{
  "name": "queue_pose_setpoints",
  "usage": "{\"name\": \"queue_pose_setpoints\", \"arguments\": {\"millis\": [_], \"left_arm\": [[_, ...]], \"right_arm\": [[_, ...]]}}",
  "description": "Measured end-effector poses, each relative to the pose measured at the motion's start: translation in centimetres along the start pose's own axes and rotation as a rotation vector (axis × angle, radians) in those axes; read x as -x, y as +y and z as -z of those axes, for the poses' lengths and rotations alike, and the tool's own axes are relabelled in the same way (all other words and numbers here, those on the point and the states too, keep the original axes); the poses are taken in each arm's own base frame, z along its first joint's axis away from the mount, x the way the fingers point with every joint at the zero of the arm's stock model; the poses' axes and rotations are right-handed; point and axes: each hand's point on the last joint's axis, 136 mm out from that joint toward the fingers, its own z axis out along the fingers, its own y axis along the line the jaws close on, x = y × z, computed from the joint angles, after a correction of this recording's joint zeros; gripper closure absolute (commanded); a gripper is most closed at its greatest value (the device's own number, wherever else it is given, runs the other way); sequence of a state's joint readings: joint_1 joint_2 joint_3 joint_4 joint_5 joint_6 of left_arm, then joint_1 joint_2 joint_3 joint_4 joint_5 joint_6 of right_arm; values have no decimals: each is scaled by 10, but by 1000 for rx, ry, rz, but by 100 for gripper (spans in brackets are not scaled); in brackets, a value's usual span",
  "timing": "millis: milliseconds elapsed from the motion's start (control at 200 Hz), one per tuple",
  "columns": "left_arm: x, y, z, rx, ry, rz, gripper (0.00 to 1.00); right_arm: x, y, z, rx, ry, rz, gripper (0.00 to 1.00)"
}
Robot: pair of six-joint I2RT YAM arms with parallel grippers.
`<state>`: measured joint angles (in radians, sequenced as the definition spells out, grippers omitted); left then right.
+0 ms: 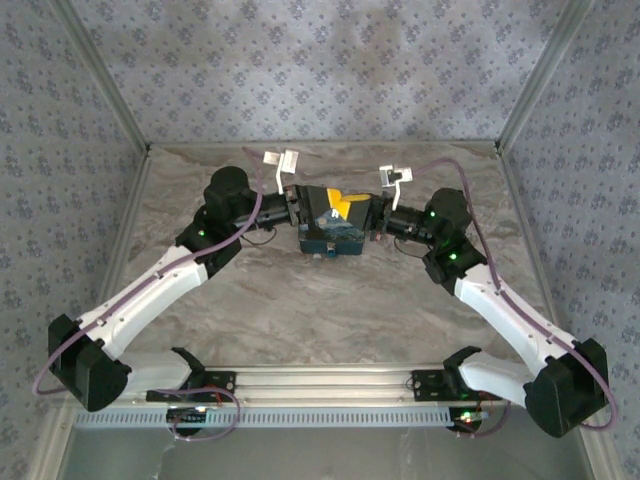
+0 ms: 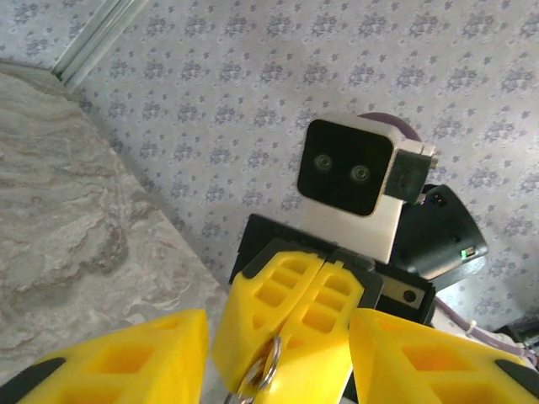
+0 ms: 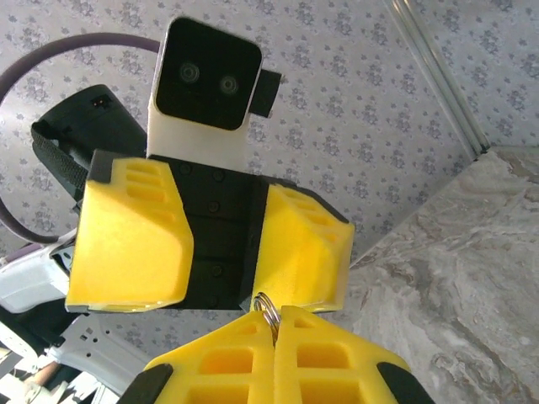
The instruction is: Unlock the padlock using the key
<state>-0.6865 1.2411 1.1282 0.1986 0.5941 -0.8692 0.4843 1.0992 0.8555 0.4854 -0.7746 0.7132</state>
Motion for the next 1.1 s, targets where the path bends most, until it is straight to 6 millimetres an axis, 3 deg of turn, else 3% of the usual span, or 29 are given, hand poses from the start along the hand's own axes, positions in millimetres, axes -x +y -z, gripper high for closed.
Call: {"name": "queue_pose_setpoints", "arguments": {"millis": [150, 245, 495, 690, 874, 1104], "left_arm": [[1, 5, 11, 24, -25, -3, 43], [0, 5, 16, 19, -31, -4, 49], [-11, 6, 10, -47, -3, 22, 55], [-19, -9, 2, -121, 29, -2, 58], [-22, -10, -2, -139, 40, -1, 73], [-24, -11, -4, -145, 44, -4, 79]], "right_arm": [[11, 1, 9, -16, -38, 18, 99], [17, 3, 13, -20, -65, 23, 99], [26, 10, 16, 1, -112, 12, 99], [30, 16, 17, 26, -136, 9, 99], [29, 18, 16, 40, -138, -4, 99], [28, 19, 16, 45, -144, -2, 99]]}}
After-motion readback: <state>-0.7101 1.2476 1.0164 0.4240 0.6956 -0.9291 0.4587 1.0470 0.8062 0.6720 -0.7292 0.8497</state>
